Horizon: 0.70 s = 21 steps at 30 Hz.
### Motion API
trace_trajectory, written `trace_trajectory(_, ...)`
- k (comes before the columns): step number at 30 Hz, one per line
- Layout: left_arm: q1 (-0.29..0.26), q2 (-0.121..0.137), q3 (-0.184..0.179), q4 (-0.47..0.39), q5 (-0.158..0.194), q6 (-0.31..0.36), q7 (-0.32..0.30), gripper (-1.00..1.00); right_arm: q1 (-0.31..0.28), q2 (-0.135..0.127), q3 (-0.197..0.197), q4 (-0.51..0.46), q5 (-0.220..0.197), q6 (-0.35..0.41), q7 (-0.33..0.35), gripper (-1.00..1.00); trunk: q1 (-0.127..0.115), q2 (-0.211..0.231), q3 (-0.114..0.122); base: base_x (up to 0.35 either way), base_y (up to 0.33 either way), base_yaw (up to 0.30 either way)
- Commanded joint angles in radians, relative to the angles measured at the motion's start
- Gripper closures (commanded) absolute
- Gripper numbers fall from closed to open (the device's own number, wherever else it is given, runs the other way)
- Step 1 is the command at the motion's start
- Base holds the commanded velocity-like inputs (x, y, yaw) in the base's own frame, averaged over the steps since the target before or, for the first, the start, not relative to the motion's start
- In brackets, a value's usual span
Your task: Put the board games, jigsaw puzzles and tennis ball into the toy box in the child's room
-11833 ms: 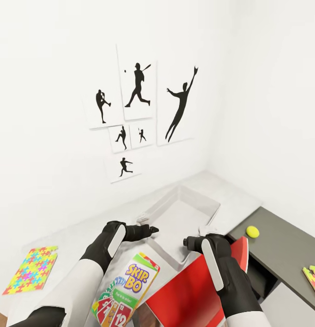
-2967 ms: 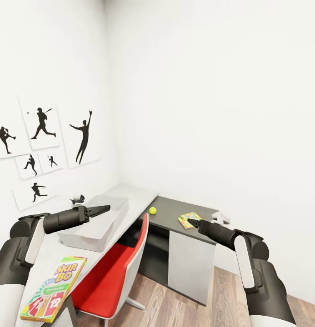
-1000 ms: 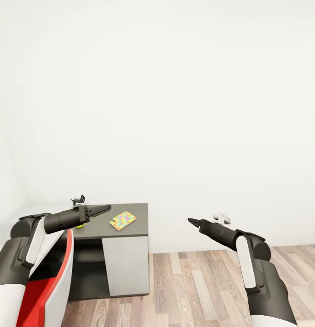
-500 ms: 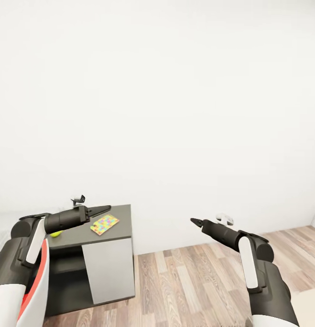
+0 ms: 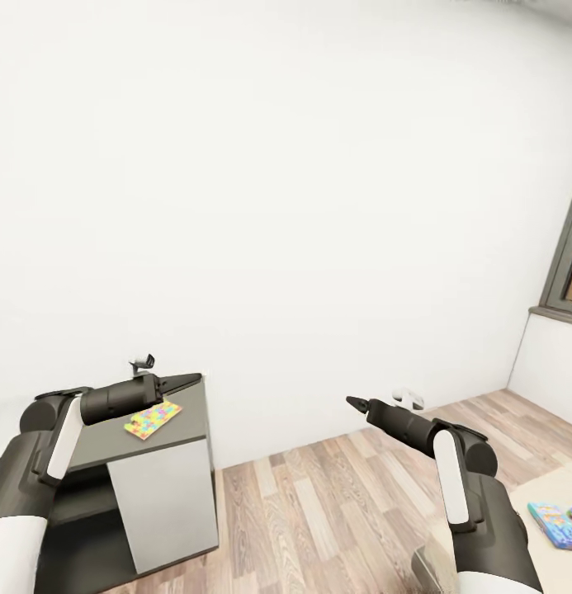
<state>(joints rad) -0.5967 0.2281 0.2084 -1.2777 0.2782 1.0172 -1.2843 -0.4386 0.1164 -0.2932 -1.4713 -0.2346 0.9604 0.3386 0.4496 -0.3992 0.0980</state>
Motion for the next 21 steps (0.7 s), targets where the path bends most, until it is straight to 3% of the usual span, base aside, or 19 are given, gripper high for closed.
trace_trajectory(1,0.0,0.0,0.0,0.0,0.003,0.008,-0.001,-1.0,-0.001,0.001,-0.003,0.0,0.006,0.005,0.008,-1.0,0.0,-0.001,0.0,0.0,0.0,-0.281)
trace_trajectory(13,0.0,0.0,0.0,0.0,0.001,0.009,0.0,-1.0,-0.001,0.002,-0.005,0.0,0.006,0.004,0.009,-1.0,0.0,-0.001,-0.002,0.0,0.0,-0.28)
trace_trajectory(21,0.0,0.0,0.0,0.0,0.001,0.009,0.0,-1.0,-0.001,0.002,-0.031,0.001,0.005,0.005,0.008,-1.0,0.0,-0.001,-0.008,0.0,0.0,-0.242)
